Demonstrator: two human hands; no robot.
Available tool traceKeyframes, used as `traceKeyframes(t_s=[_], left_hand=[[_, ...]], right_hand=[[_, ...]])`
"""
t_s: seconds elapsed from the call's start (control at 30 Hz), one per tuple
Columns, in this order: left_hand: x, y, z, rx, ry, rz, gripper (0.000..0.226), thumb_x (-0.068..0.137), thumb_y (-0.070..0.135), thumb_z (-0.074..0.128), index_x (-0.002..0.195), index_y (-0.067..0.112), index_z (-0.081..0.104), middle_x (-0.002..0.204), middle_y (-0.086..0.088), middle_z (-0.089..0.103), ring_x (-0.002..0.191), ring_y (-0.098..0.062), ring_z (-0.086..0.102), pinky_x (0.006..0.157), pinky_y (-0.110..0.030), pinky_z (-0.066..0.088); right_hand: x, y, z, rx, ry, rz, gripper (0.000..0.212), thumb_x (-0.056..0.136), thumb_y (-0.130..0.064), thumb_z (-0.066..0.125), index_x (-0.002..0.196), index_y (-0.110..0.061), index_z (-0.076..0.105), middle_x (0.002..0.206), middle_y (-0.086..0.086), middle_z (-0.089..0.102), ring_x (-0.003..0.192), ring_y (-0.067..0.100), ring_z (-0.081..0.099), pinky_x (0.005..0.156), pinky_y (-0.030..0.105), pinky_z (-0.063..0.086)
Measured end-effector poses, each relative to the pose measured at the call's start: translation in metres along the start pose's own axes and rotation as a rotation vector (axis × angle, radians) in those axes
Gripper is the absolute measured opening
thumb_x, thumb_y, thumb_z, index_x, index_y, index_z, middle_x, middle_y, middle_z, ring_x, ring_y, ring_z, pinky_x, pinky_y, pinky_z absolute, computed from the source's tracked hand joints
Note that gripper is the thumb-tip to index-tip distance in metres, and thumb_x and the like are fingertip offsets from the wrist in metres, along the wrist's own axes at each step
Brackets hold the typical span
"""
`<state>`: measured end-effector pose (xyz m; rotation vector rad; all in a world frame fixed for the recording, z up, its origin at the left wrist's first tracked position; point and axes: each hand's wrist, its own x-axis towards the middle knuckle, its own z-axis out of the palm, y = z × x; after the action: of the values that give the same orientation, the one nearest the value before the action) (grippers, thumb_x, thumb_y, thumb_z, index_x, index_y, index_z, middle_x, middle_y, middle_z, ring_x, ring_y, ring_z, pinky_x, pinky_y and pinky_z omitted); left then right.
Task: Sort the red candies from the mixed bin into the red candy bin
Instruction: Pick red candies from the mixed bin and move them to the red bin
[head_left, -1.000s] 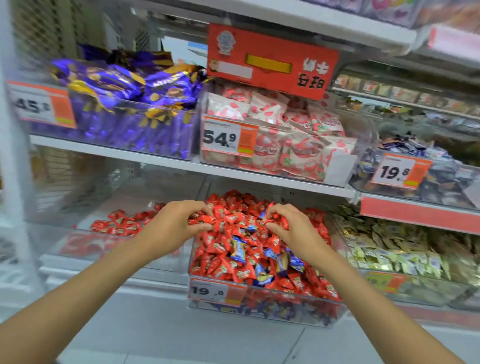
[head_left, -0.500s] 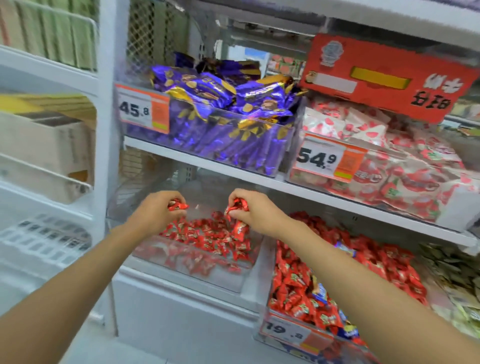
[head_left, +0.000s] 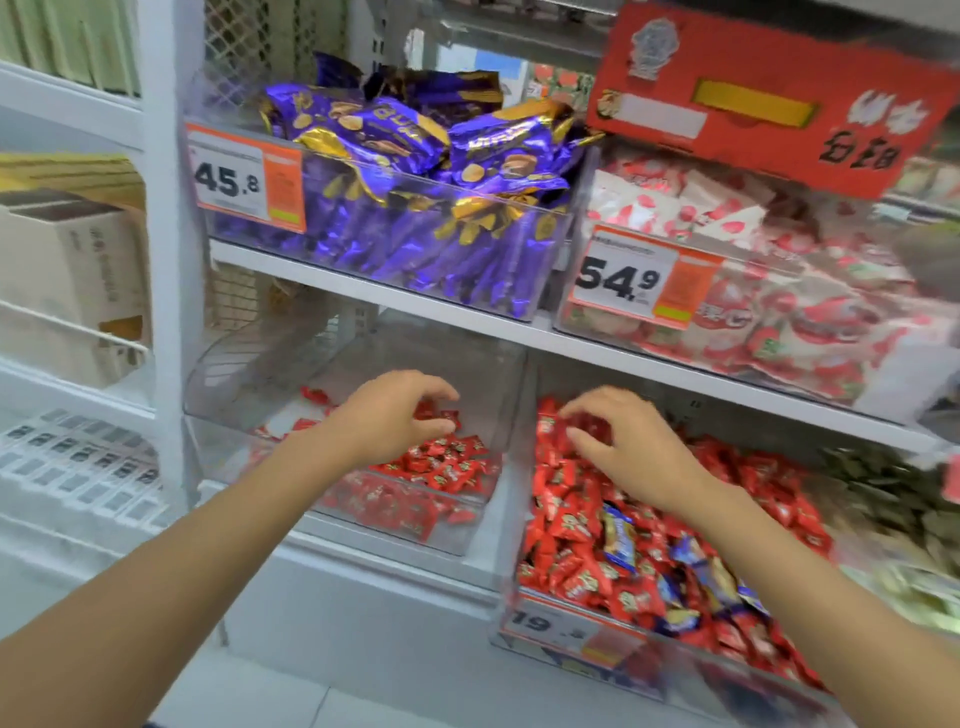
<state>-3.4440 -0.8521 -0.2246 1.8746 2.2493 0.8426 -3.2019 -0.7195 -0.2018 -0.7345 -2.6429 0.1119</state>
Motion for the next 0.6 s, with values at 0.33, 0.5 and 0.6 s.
traceKeyframes(t_s=[0.33, 0.5, 0.6], left_hand=[[0.050, 0.144, 0.083, 0.122, -0.090, 0.231, 0.052, 0.090, 0.041, 0.058, 0.137, 0.022, 0.046, 0.132, -0.007, 0.052, 0.122, -0.026, 0.047, 0.101, -0.034, 0.036], [0.068, 0.148, 0.106, 0.497, -0.278, 0.075, 0.069, 0.089, 0.064, 0.040, 0.147, 0.031, 0.024, 0.142, -0.014, 0.039, 0.129, -0.035, 0.037, 0.106, -0.039, 0.030], [0.064, 0.148, 0.105, 0.377, -0.293, 0.147, 0.054, 0.090, 0.058, 0.045, 0.134, 0.028, 0.040, 0.113, -0.008, 0.050, 0.107, -0.030, 0.052, 0.094, -0.037, 0.039]], right_hand=[[-0.123, 0.089, -0.037, 0.164, 0.134, 0.333, 0.023, 0.085, -0.004, 0.064, 0.090, -0.026, 0.068, 0.094, -0.008, 0.062, 0.097, 0.012, 0.058, 0.082, 0.007, 0.033], [-0.129, 0.106, -0.040, 0.195, 0.090, 0.351, 0.017, 0.090, -0.009, 0.058, 0.100, -0.017, 0.070, 0.101, -0.008, 0.060, 0.103, 0.009, 0.054, 0.090, 0.016, 0.035], [-0.125, 0.112, -0.040, 0.202, 0.073, 0.339, 0.018, 0.093, -0.013, 0.056, 0.103, -0.020, 0.068, 0.106, -0.010, 0.058, 0.106, 0.006, 0.051, 0.094, 0.019, 0.035]])
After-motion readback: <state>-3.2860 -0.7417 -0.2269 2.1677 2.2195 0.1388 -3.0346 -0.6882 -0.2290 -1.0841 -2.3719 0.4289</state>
